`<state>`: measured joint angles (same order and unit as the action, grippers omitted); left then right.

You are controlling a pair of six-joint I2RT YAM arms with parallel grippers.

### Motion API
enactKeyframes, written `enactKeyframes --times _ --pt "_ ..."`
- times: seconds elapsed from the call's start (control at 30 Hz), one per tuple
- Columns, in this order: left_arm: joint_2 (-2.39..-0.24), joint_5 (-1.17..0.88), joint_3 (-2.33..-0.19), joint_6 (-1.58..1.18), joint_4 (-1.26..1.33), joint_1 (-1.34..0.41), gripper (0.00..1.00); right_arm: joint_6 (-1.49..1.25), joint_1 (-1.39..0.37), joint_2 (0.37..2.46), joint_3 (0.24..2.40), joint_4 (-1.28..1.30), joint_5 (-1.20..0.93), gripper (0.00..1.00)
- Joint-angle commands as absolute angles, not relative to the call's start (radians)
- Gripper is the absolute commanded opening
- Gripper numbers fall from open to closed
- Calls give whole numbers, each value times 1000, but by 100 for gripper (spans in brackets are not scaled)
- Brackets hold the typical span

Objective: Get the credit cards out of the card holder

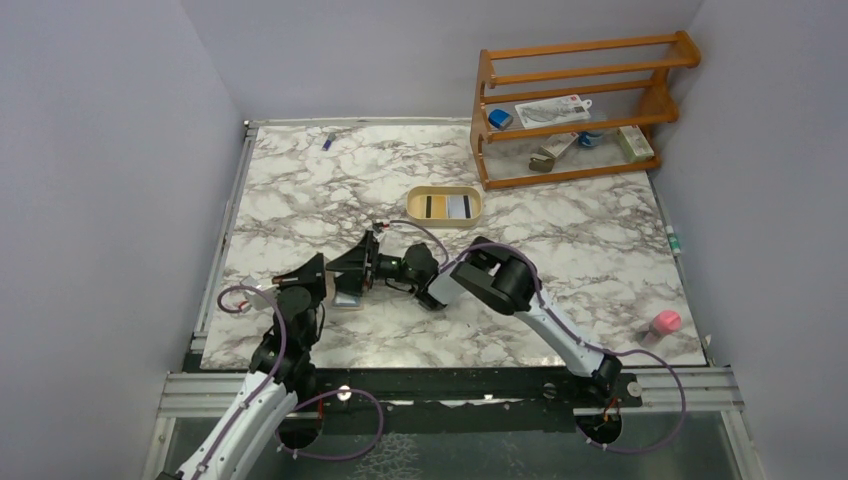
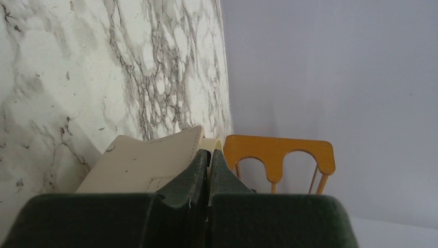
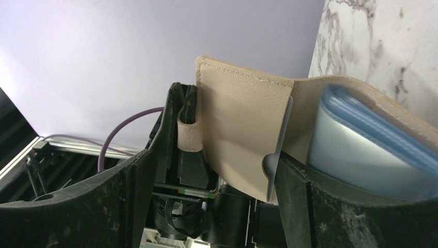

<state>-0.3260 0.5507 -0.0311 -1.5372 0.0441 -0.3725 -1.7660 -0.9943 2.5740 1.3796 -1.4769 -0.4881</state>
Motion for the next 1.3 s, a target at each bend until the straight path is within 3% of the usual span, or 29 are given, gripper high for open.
enactKeyframes --times 0.0,0.53,0.8,0.93,1.13,1.27 --pt "-281 500 123 -1521 -183 -380 0 -1751 -1002 2369 1367 -1790 -477 84" --pt "-209 507 116 -1529 -198 -374 0 -1658 -964 2204 1135 -1789 -529 84" --pt "-239 468 123 -1533 -152 -374 0 -1653 -975 2256 1206 -1783 -539 83" --pt "-272 467 120 -1536 -123 -374 0 -1664 -985 2278 1232 -1774 -542 69" --pt "-264 500 120 -1516 -129 -373 0 -1662 -976 2245 1127 -1784 -539 36" --pt "-267 512 121 -1506 -136 -373 0 -1647 -964 2217 1066 -1784 -550 35"
